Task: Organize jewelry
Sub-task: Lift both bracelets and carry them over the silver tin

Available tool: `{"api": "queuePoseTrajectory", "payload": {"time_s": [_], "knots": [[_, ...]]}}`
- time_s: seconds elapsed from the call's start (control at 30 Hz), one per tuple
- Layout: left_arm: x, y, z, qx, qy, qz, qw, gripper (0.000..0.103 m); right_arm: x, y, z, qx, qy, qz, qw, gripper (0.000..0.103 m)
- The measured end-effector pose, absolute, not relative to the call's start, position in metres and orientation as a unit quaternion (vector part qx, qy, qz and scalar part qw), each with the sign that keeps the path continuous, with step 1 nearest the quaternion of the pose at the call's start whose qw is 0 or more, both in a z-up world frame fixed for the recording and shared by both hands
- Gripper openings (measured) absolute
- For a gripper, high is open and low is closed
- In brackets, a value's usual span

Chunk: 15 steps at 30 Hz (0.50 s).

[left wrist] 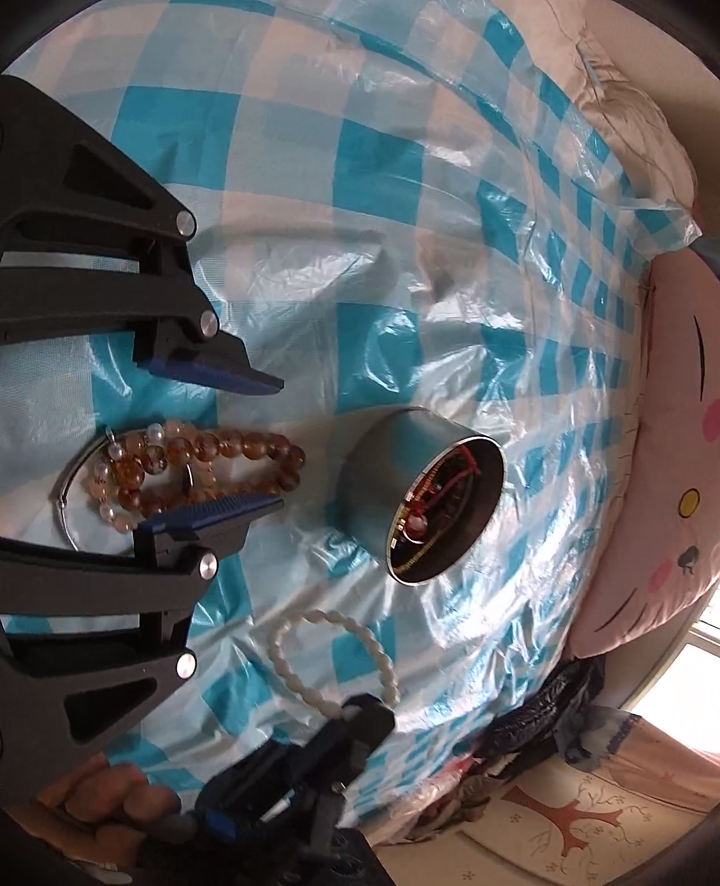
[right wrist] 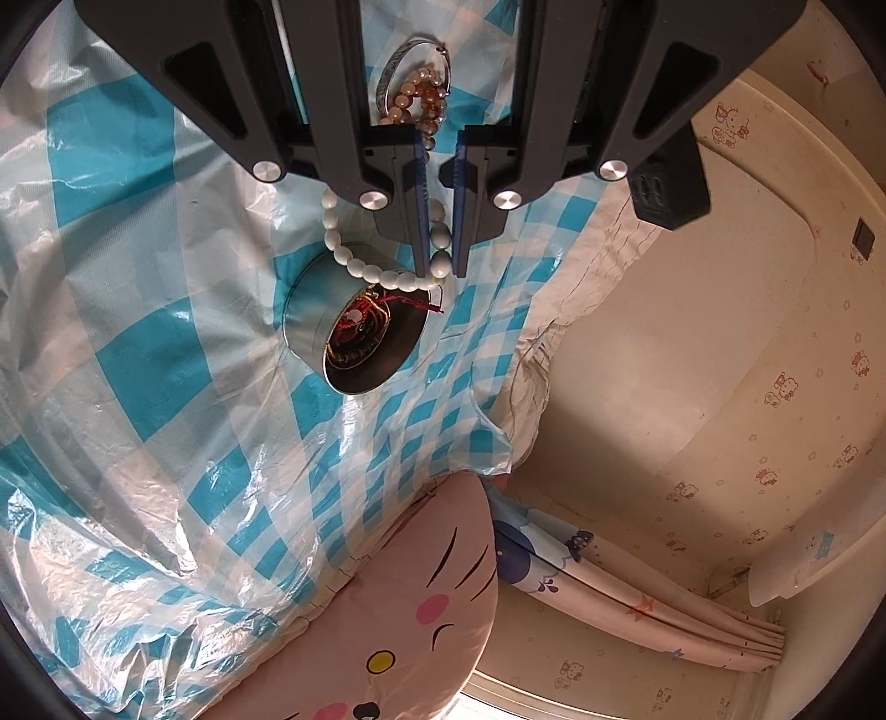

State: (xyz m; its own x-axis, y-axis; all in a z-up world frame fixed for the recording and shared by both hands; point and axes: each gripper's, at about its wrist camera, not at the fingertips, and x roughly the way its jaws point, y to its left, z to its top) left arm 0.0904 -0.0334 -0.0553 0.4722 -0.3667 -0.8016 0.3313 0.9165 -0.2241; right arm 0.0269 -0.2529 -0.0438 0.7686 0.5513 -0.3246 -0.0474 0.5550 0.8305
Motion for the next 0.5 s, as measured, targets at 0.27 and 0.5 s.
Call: {"api": "queuePoseTrajectory", "payload": {"time_s": [0.27,0.5], "knots": [[0.085,-0.044,-0.066,0.03,0.476,-0.205,0.854,0.011,0.027,-0.256,-0.046,0.441,0.29,0.181,0.83,0.009],[0.082,-0.03,-0.031,-0.067,0.453,-0.253,0.853,0.011,0.025,-0.257,-0.043,0.443,0.279,0.188,0.831,0.009]]}}
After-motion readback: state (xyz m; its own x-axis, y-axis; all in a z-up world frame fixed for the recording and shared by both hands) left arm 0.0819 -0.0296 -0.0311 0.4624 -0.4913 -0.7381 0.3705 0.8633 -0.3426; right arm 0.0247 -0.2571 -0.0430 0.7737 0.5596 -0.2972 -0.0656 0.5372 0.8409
